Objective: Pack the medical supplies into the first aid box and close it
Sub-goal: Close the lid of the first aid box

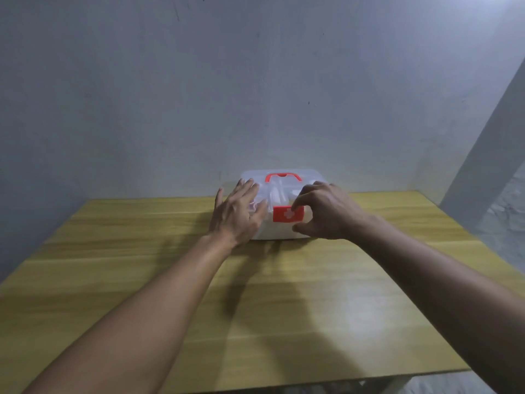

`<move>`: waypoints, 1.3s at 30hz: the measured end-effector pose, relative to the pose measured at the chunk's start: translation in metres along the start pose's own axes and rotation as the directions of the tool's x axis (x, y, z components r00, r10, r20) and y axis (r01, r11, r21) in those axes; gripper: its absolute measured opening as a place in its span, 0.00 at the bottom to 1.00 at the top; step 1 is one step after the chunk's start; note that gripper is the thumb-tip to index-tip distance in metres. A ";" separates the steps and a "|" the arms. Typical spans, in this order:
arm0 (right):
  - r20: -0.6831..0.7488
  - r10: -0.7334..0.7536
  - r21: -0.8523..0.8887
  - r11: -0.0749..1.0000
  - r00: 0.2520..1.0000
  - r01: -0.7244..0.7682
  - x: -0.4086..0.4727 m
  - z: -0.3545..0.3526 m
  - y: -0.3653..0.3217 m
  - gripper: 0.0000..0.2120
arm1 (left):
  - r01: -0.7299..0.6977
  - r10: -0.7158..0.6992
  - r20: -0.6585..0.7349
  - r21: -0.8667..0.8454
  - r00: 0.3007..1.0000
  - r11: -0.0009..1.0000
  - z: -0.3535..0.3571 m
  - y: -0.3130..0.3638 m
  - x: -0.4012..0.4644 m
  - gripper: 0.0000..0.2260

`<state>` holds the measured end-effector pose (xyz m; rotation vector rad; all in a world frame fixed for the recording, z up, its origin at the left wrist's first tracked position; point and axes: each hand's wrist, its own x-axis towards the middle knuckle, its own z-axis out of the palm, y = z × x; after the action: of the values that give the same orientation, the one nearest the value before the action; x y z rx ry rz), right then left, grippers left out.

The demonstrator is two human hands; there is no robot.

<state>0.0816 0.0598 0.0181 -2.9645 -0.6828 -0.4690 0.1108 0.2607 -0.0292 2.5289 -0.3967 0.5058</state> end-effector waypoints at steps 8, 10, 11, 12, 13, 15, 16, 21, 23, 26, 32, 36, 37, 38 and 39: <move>0.025 0.153 0.001 0.988 0.988 -0.153 0.002 0.019 0.017 0.39 | -0.051 0.057 -0.012 0.277 0.998 0.960 0.003 0.008 0.007 0.41; 0.022 0.161 0.008 0.987 0.987 -0.161 0.000 0.026 0.018 0.40 | -0.048 0.058 -0.029 0.287 0.998 0.957 0.005 0.010 0.006 0.41; 0.009 0.164 0.008 0.986 0.986 -0.164 0.000 0.028 0.018 0.39 | -0.043 0.057 -0.040 0.287 0.998 0.957 0.005 0.011 0.006 0.41; -0.001 0.168 0.006 0.986 0.986 -0.168 -0.001 0.029 0.017 0.39 | -0.038 0.054 -0.049 0.284 0.997 0.958 0.006 0.011 0.005 0.41; -0.010 0.172 0.004 0.985 0.985 -0.172 -0.001 0.030 0.016 0.38 | -0.034 0.051 -0.055 0.279 0.997 0.960 0.006 0.012 0.005 0.40; -0.025 0.178 0.004 0.984 0.984 -0.178 -0.001 0.029 0.016 0.38 | -0.030 0.049 -0.062 0.267 0.997 0.963 0.006 0.012 0.004 0.40; -0.027 0.180 0.003 0.984 0.983 -0.180 -0.001 0.029 0.016 0.38 | -0.028 0.046 -0.063 0.263 0.997 0.964 0.006 0.013 0.004 0.39; -0.052 0.179 -0.023 0.983 0.983 -0.180 -0.001 0.031 0.016 0.36 | -0.016 0.033 -0.066 0.244 0.997 0.970 0.007 0.014 0.003 0.37; -0.064 0.180 -0.020 0.983 0.982 -0.182 -0.001 0.031 0.016 0.35 | -0.011 0.029 -0.072 0.230 0.997 0.973 0.008 0.013 0.004 0.36; -0.041 0.174 -0.022 0.984 0.984 -0.175 0.000 0.031 0.019 0.36 | -0.012 0.027 -0.057 0.237 0.998 0.971 0.008 0.011 0.005 0.36; -0.030 0.155 -0.046 0.987 0.987 -0.156 0.005 0.030 0.024 0.36 | -0.014 0.020 -0.019 0.266 1.000 0.964 0.008 0.006 0.013 0.31; -0.026 0.162 -0.043 0.986 0.986 -0.163 0.015 0.032 0.026 0.35 | -0.015 0.019 -0.012 0.262 1.000 0.965 0.009 0.002 0.023 0.27; -0.025 0.164 -0.043 0.985 0.986 -0.165 0.018 0.033 0.026 0.35 | -0.015 0.017 -0.008 0.260 1.000 0.965 0.009 0.001 0.025 0.27; -0.024 0.168 -0.040 0.985 0.985 -0.169 0.021 0.034 0.027 0.35 | -0.013 0.015 -0.005 0.260 1.000 0.966 0.010 0.000 0.028 0.27; -0.024 0.172 -0.038 0.984 0.985 -0.173 0.024 0.035 0.028 0.36 | -0.010 0.011 -0.003 0.259 1.000 0.966 0.010 -0.001 0.032 0.28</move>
<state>0.1244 0.0488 -0.0080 -3.0166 -0.4144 -0.5035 0.1418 0.2502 -0.0240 2.7776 -0.3625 0.6010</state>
